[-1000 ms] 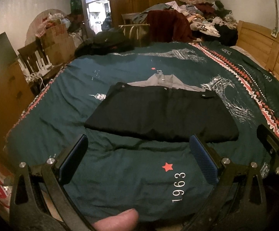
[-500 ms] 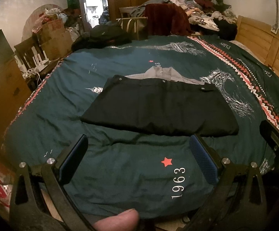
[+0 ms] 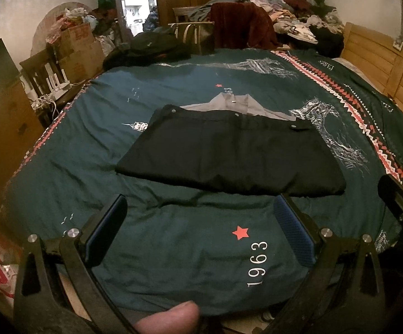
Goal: Fold large clothes
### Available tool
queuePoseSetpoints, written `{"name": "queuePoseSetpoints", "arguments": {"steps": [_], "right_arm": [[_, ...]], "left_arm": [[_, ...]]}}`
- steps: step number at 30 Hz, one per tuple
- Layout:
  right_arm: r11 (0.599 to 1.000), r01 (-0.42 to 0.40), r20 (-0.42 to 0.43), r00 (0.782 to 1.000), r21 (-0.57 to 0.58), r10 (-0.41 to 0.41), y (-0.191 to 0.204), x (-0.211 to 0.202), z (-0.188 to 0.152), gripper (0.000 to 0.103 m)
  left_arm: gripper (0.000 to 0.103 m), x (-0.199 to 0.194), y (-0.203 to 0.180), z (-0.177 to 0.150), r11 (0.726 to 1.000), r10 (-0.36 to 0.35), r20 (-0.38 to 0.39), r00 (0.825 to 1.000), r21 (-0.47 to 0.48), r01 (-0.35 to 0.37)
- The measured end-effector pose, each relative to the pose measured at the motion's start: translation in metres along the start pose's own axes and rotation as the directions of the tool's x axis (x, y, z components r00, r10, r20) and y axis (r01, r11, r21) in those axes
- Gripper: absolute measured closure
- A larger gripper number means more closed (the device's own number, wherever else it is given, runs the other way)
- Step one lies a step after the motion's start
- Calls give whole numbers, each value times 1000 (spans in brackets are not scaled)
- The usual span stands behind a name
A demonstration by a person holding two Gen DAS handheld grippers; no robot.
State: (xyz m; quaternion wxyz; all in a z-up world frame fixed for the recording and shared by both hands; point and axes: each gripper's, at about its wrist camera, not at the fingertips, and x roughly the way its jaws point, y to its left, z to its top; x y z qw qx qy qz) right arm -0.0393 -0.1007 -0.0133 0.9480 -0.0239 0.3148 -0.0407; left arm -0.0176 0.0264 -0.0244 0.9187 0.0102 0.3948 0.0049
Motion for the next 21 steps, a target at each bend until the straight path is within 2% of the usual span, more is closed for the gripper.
{"name": "queuePoseSetpoints", "arguments": {"steps": [12, 21], "right_arm": [[1000, -3, 1, 1000, -1, 3, 1, -1, 0, 0], [1000, -10, 2, 1000, -8, 10, 4, -1, -1, 0]], "left_arm": [[0, 6, 1, -2, 999, -53, -50, 997, -2, 53], [0, 1, -1, -1, 1000, -21, -17, 1000, 17, 21]]}}
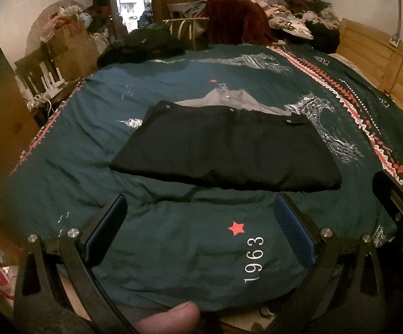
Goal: Fold large clothes
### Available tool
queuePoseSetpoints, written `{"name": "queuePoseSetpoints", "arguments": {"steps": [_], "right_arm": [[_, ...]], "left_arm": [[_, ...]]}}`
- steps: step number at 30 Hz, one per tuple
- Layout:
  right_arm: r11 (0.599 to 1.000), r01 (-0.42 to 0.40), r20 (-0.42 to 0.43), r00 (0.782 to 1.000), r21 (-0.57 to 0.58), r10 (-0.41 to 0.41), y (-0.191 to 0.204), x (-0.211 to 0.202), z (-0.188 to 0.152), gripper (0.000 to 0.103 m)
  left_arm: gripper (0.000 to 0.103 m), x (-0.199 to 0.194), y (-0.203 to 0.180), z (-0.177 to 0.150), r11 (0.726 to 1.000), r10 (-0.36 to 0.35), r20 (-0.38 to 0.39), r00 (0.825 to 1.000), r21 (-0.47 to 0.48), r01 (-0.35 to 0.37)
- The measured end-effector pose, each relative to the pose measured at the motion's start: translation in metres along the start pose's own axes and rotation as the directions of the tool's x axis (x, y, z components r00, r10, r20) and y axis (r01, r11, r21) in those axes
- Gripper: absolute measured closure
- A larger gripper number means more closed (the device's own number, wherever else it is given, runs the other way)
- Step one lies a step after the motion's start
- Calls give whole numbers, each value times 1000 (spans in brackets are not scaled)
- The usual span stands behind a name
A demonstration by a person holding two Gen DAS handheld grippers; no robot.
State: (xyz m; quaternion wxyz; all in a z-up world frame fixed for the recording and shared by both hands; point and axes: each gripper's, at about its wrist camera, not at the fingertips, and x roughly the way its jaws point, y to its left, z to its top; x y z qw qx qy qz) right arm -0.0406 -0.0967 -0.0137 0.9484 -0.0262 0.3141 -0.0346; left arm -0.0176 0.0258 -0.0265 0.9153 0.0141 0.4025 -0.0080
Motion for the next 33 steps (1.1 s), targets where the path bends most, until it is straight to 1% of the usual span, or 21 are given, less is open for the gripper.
{"name": "queuePoseSetpoints", "arguments": {"steps": [4, 8, 24, 33], "right_arm": [[1000, -4, 4, 1000, -7, 4, 2, -1, 1, 0], [1000, -14, 4, 1000, -13, 14, 2, -1, 3, 0], [999, -29, -10, 1000, -21, 29, 0, 3, 4, 0], [999, -33, -14, 999, -19, 32, 1, 4, 4, 0]], "left_arm": [[0, -1, 1, 1, 1000, 16, 14, 1000, 4, -16], [0, 1, 2, 1, 1000, 19, 9, 1000, 1, -19], [0, 8, 3, 0, 1000, 4, -14, 1000, 1, -4], [0, 7, 2, 0, 1000, 8, -9, 1000, 3, -8]]}}
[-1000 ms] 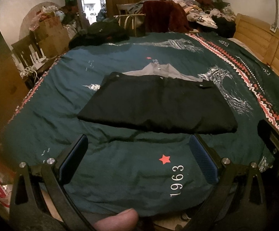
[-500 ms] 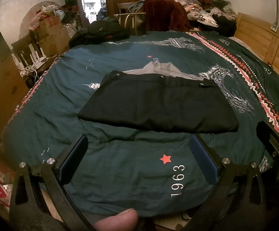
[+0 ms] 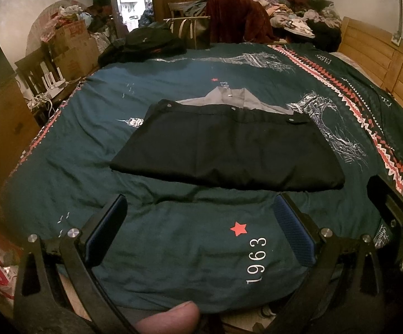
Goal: Fold large clothes
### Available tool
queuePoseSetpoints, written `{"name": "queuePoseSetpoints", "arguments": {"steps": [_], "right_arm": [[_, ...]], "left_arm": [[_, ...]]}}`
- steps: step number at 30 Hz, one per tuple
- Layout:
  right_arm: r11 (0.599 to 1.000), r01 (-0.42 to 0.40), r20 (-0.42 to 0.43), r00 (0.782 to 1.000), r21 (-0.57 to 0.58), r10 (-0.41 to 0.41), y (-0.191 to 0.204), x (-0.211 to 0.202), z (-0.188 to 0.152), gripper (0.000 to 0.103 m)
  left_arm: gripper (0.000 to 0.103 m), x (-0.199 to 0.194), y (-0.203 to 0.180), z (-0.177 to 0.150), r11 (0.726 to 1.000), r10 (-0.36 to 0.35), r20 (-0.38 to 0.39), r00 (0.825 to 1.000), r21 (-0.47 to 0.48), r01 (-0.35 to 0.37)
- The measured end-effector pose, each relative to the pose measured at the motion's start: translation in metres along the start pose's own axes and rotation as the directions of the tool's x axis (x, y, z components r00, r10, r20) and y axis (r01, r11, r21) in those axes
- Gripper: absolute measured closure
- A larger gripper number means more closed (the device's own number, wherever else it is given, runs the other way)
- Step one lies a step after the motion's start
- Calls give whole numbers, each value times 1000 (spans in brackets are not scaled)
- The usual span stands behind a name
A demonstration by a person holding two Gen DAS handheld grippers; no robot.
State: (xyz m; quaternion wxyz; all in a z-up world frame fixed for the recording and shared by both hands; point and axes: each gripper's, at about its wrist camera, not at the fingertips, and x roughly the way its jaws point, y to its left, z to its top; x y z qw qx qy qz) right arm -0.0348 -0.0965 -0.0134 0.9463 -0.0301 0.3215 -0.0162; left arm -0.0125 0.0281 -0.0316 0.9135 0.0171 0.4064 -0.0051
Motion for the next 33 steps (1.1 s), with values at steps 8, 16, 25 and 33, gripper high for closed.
{"name": "queuePoseSetpoints", "arguments": {"steps": [8, 16, 25, 33], "right_arm": [[1000, 0, 7, 1000, -4, 0, 1, 1, 0, 0], [1000, -2, 13, 1000, -6, 2, 2, 0, 1, 0], [1000, 8, 19, 1000, 3, -8, -5, -6, -2, 0], [1000, 6, 18, 1000, 15, -7, -10, -7, -2, 0]], "left_arm": [[0, -4, -1, 1, 1000, 7, 21, 1000, 5, -8], [0, -2, 1, -1, 1000, 7, 10, 1000, -2, -7], [0, 2, 18, -2, 999, 6, 6, 1000, -41, -6], [0, 1, 31, 2, 998, 0, 25, 1000, -68, 1]]}}
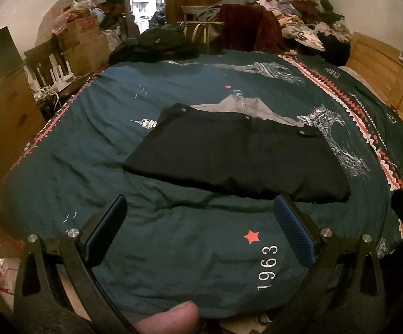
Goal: Fold large clothes
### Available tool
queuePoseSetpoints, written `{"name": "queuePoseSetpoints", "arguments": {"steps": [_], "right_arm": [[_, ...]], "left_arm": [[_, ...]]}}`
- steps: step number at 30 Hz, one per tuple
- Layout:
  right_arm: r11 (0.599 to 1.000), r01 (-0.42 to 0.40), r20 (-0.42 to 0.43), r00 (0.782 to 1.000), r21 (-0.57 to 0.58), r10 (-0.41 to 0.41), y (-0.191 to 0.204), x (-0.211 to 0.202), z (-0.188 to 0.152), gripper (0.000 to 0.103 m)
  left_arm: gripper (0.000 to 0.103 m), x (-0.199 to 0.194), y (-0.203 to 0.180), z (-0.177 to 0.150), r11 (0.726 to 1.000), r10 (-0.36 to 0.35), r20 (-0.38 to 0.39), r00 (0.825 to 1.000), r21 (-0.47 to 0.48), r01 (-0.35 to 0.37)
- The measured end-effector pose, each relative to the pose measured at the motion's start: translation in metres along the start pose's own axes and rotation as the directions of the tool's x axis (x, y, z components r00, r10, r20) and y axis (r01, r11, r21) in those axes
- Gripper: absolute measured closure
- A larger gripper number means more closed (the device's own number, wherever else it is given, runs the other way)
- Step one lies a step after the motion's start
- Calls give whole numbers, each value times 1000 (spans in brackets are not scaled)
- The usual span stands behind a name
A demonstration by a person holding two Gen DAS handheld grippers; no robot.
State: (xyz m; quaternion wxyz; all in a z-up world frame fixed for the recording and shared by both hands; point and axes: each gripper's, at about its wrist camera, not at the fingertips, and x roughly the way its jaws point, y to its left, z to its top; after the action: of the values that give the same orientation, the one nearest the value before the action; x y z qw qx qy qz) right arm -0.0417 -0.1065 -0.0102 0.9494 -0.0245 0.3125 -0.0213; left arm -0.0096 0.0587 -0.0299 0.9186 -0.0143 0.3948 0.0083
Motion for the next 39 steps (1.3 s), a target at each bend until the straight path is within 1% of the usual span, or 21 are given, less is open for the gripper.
{"name": "queuePoseSetpoints", "arguments": {"steps": [21, 31, 39], "right_arm": [[1000, -2, -4, 1000, -1, 2, -1, -1, -3, 0], [1000, -4, -9, 1000, 0, 4, -2, -1, -5, 0], [1000, -9, -13, 1000, -6, 9, -1, -1, -7, 0]], "left_arm": [[0, -3, -2, 0, 1000, -11, 14, 1000, 10, 11], [0, 0, -5, -2, 1000, -14, -4, 1000, 3, 14], [0, -1, -2, -2, 1000, -17, 12, 1000, 3, 17]]}}
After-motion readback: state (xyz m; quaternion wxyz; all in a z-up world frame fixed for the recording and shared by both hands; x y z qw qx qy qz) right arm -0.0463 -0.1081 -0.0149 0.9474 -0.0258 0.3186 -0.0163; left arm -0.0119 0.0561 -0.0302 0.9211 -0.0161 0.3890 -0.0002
